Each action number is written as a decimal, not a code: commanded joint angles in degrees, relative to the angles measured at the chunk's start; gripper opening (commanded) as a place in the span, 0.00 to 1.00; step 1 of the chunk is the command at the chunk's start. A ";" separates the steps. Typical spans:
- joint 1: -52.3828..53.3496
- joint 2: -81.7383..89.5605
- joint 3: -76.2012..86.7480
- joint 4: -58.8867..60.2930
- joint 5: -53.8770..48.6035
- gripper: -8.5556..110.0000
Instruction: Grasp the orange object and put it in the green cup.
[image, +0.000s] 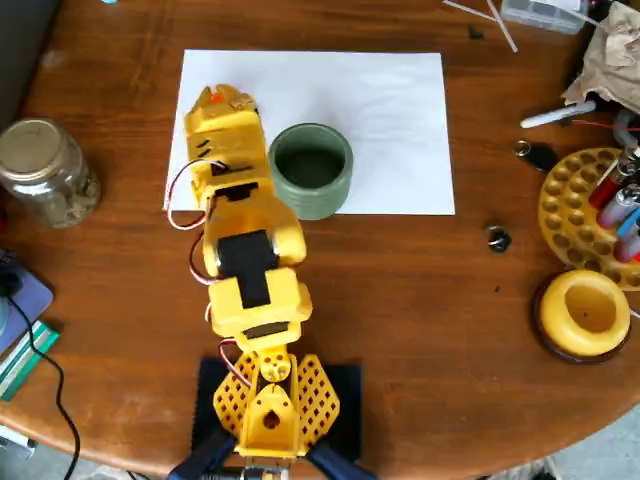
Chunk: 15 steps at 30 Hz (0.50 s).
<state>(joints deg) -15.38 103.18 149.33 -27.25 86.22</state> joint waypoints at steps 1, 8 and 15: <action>0.70 -2.90 -1.58 -4.04 0.09 0.07; 1.05 -14.94 -6.50 -10.46 1.32 0.07; 0.18 -17.49 -8.96 -10.99 1.58 0.07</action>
<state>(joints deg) -14.68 85.69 142.65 -37.18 87.45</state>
